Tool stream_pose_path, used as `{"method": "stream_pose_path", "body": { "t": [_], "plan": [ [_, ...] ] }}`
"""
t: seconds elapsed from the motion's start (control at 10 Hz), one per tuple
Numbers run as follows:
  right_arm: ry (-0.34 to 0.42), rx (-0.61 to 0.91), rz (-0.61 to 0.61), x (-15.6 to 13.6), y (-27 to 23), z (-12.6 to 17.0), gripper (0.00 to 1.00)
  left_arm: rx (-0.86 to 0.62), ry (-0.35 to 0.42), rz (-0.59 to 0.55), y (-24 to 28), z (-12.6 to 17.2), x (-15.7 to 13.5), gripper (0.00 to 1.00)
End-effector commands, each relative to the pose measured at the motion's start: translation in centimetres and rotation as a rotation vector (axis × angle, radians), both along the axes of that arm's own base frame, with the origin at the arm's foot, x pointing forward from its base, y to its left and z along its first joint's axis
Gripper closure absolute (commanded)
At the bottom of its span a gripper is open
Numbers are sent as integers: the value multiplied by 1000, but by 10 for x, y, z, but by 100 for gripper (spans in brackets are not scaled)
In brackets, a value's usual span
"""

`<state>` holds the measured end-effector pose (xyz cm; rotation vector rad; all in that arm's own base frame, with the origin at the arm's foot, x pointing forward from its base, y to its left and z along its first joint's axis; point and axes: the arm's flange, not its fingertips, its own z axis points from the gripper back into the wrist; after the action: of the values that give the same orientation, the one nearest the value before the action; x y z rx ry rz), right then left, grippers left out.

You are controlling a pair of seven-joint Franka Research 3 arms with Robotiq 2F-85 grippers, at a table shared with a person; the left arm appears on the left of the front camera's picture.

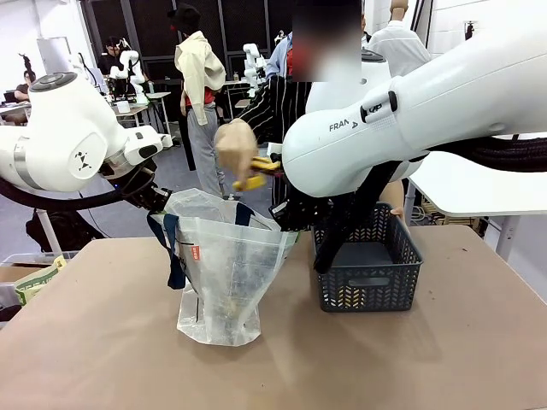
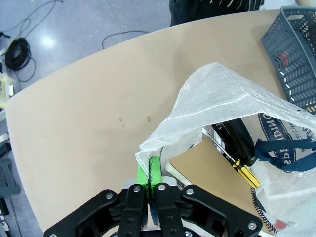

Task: Transfer purchased items from the store into the shopping bag.
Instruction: Move the Reusable shopping bag to the right side of the table.

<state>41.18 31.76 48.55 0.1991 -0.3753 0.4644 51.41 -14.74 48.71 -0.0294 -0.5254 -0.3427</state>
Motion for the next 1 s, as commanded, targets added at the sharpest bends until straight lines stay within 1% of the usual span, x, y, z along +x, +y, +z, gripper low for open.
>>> {"method": "stream_pose_path", "body": {
  "t": [0.0, 0.9],
  "plan": [
    [3, 4, -4, 0, -1, 0, 100, -3, -2, 16, 4, 1, -3, 100],
    [3, 4, -4, 0, -1, 0, 100, -3, -2, 16, 4, 1, -3, 100]
  ]
}}
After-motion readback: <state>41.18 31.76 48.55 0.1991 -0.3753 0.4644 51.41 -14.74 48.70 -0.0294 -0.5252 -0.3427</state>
